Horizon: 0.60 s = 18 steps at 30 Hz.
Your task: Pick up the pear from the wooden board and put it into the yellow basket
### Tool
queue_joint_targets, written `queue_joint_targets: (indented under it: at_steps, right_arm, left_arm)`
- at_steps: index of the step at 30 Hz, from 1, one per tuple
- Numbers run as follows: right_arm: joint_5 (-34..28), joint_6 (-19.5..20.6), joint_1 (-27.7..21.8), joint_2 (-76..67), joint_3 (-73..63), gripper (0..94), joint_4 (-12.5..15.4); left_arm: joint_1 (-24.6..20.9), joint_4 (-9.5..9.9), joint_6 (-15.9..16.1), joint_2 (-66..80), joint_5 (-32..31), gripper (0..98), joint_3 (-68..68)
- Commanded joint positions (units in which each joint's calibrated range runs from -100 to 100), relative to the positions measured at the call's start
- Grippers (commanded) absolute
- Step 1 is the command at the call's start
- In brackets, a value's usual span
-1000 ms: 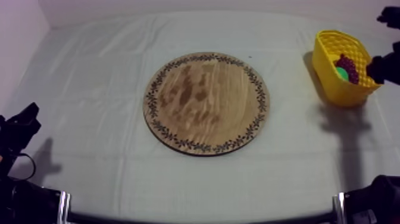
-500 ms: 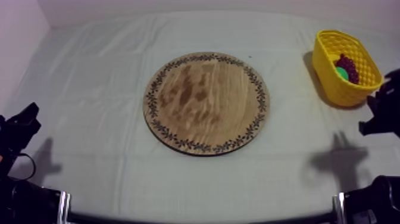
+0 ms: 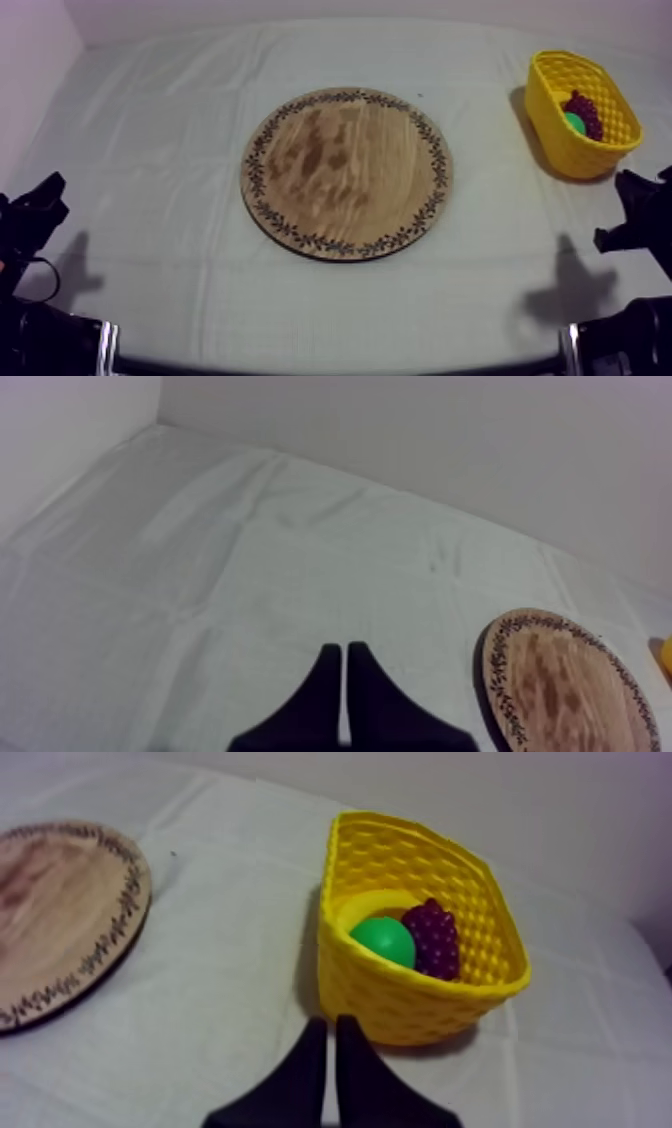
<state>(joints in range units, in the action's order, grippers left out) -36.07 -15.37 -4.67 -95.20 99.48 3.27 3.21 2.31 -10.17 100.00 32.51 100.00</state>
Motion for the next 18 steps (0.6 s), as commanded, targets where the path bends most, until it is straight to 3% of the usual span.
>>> queue_joint_targets:
  at_steps: [1, 8, 18]
  right_arm:
    - [-0.31, 1.89, 0.04, -0.19, 0.00, 0.7, -0.85]
    - [-0.73, 6.74, 0.07, -0.45, 0.10, 1.3, -1.64]
    - [-0.78, 3.54, 0.08, -0.47, 0.18, 0.6, -1.73]
  left_arm:
    - [0.02, 0.01, -0.01, 0.00, -0.01, 0.1, 0.00]
    - [0.02, 0.01, -0.01, 0.00, -0.01, 0.1, 0.00]
    - [0.02, 0.01, -0.01, 0.00, -0.01, 0.1, 0.00]
